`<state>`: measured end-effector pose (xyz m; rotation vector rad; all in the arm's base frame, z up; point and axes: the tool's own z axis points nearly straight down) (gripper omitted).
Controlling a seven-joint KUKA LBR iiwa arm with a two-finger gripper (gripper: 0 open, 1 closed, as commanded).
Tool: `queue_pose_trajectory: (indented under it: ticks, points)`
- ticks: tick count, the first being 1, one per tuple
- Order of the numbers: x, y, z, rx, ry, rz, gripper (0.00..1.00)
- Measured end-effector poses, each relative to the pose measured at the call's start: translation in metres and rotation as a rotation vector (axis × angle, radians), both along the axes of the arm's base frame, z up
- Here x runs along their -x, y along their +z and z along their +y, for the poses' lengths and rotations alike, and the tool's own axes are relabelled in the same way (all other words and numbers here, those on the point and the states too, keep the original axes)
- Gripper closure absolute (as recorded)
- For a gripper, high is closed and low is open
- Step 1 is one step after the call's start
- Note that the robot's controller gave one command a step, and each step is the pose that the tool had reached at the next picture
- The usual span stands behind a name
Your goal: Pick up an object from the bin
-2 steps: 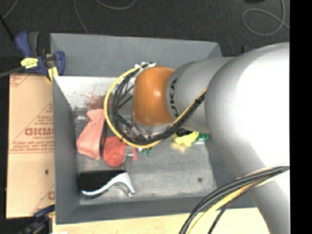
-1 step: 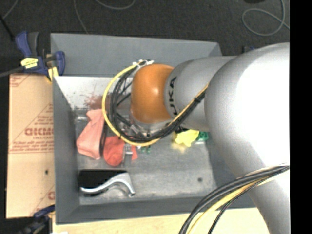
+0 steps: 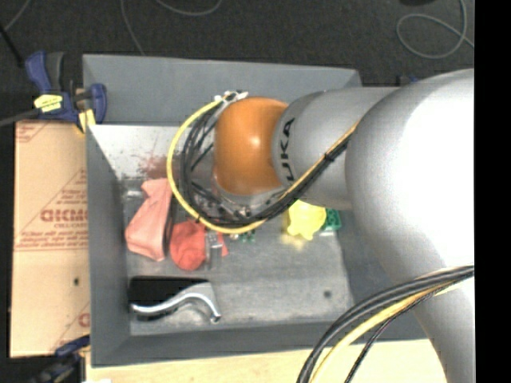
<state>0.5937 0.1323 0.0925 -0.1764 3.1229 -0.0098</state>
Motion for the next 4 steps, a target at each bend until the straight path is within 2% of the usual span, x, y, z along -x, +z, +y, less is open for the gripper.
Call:
queue_pose_trajectory:
  ticks: [1,2,4]
  points:
    - [-0.001,-0.021,-0.01,-0.003,-0.053,-0.006,1.0]
    - [-0.001,-0.021,-0.01,-0.003,-0.053,-0.006,1.0]
    - [-0.024,-0.007,-0.017,-0.001,-0.015,-0.009,1.0]
